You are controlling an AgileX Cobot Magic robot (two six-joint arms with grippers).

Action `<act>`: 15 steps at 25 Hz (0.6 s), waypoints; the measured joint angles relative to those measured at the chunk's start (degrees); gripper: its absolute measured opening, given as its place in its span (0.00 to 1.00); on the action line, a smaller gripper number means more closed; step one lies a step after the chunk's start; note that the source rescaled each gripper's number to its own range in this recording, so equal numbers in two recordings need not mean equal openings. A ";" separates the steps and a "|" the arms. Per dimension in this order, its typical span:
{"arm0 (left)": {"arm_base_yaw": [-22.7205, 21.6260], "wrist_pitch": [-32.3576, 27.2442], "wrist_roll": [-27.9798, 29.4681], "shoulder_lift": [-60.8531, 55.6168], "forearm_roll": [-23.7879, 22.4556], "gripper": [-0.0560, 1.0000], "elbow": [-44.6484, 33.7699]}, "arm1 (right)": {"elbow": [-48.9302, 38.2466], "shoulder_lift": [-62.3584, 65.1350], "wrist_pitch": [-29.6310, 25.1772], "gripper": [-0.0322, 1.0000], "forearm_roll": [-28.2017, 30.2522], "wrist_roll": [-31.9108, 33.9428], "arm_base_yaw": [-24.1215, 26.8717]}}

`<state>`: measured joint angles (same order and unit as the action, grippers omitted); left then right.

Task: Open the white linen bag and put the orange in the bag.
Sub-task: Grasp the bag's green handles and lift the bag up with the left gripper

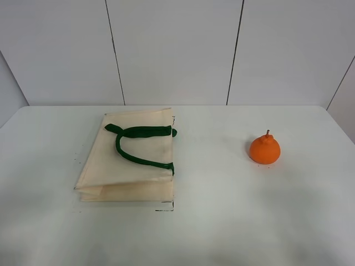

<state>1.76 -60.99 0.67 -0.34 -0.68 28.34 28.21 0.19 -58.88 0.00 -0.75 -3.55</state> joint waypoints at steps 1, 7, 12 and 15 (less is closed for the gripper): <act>0.00 0.00 0.00 0.00 0.00 0.85 0.00 | 0.00 0.00 0.00 1.00 0.00 0.00 0.00; 0.00 0.00 0.00 0.00 0.00 0.85 0.00 | 0.00 0.00 0.00 1.00 0.00 0.00 0.00; 0.00 0.43 0.00 0.14 0.00 0.92 0.00 | 0.00 0.00 0.00 1.00 0.00 0.00 0.00; 0.00 0.31 0.00 3.49 0.00 0.98 0.31 | 0.00 0.00 0.00 1.00 0.00 0.00 0.00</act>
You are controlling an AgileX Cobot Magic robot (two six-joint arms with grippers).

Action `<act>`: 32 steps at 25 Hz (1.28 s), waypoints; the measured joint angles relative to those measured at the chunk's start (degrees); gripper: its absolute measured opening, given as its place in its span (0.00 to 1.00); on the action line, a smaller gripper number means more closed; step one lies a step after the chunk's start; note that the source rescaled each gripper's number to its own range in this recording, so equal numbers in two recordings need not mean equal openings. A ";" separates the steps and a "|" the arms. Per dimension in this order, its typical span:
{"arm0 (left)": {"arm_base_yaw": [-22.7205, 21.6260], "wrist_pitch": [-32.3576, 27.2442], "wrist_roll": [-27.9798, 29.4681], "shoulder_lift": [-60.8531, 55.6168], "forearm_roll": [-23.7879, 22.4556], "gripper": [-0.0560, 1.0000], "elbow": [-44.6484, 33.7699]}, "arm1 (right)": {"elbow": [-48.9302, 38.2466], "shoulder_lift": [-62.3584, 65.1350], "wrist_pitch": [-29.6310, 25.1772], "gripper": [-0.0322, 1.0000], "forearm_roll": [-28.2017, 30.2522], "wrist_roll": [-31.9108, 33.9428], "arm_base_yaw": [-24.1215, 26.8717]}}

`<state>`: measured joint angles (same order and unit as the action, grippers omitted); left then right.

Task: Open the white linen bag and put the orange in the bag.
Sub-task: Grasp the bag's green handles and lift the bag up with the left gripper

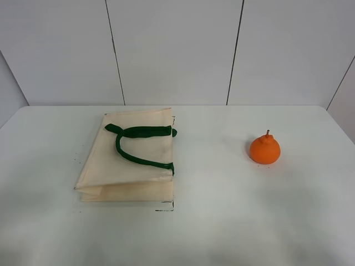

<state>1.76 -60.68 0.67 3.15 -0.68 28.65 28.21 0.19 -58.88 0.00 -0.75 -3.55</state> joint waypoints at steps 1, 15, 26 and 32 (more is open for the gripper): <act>0.00 -0.10 0.00 2.19 0.00 0.98 0.71 | 0.00 0.00 0.00 1.00 0.00 0.00 0.00; 0.00 3.36 0.00 59.10 0.00 1.00 28.44 | 0.00 0.00 0.04 1.00 0.00 0.00 0.00; 0.90 5.38 3.35 103.15 0.00 1.00 58.80 | 0.00 0.00 0.04 1.00 0.00 0.00 0.00; 7.06 1.16 9.61 115.61 0.00 0.99 71.16 | 0.00 0.00 0.04 1.00 0.00 0.00 0.00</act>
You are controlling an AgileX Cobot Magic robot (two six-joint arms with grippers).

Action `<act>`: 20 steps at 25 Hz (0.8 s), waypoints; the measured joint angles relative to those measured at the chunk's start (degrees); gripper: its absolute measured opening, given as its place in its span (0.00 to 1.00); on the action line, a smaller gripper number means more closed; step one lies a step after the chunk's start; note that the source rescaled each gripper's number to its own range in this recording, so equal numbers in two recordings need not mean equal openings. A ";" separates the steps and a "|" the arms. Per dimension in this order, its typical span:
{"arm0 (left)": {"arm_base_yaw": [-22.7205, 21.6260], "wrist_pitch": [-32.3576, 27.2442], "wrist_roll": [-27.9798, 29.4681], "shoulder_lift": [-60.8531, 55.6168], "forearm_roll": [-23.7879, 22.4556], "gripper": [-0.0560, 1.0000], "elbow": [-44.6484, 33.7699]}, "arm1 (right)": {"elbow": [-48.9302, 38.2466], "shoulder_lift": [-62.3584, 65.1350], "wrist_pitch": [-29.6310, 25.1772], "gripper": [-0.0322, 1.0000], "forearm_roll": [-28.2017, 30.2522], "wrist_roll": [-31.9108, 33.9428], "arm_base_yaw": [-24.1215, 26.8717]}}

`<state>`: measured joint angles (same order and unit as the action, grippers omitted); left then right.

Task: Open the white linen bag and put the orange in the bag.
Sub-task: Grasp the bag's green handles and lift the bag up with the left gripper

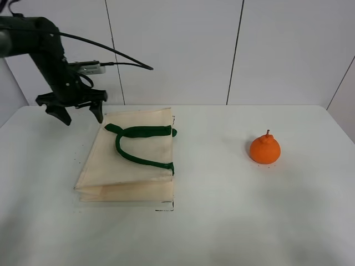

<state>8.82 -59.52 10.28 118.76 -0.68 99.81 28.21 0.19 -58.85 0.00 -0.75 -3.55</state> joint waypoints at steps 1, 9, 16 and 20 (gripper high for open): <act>1.49 0.09 1.07 1.35 0.00 0.99 1.33 | 0.00 0.00 0.00 1.00 0.00 0.00 0.00; 7.33 3.08 7.29 8.95 0.20 0.98 5.12 | 0.00 0.00 0.00 1.00 0.00 0.00 0.00; 7.40 4.20 8.39 13.66 -0.38 0.98 5.07 | 0.00 0.00 0.00 1.00 0.00 0.00 0.00; 7.40 4.73 8.44 15.41 -0.44 0.98 5.07 | 0.00 0.00 0.00 1.00 0.00 0.00 0.00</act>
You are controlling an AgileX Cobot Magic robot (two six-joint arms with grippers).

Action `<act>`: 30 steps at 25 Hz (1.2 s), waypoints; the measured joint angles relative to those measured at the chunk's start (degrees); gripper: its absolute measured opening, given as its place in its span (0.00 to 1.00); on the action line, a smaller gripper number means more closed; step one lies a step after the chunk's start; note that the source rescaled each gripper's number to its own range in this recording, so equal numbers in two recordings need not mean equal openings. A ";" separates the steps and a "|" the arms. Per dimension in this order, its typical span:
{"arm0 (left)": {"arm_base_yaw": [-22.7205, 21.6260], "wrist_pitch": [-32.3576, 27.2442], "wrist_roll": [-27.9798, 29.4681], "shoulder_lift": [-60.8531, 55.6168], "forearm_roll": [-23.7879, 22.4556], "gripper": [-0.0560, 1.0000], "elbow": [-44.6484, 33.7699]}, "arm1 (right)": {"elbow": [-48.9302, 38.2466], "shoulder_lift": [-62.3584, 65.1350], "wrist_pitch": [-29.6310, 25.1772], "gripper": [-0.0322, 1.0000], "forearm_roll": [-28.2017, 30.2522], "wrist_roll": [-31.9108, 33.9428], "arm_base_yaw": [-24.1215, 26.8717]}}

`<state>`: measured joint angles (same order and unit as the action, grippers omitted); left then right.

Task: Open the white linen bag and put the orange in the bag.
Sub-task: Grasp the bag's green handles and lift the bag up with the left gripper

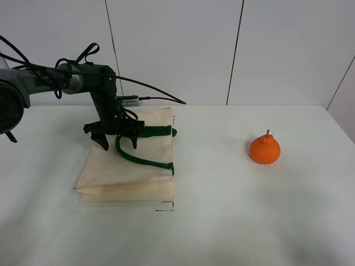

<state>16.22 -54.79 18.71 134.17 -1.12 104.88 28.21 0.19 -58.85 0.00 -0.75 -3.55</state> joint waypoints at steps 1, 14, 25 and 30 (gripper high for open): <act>0.00 0.13 0.00 0.45 0.00 0.98 0.00 | 0.00 0.00 0.00 1.00 0.00 0.00 0.00; 0.00 0.05 0.21 1.91 -1.06 0.29 0.00 | 0.00 0.00 0.00 1.00 0.00 0.00 0.00; 0.00 -10.00 -0.50 -1.42 -1.86 0.06 9.94 | 0.00 0.00 0.00 1.00 0.00 0.00 0.00; 0.00 -13.22 -4.56 -6.89 -2.04 0.06 19.75 | 0.00 0.00 0.00 1.00 0.00 0.00 0.00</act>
<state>16.22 -68.01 14.15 127.29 -3.16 124.63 28.21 0.19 -58.85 0.00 -0.75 -3.55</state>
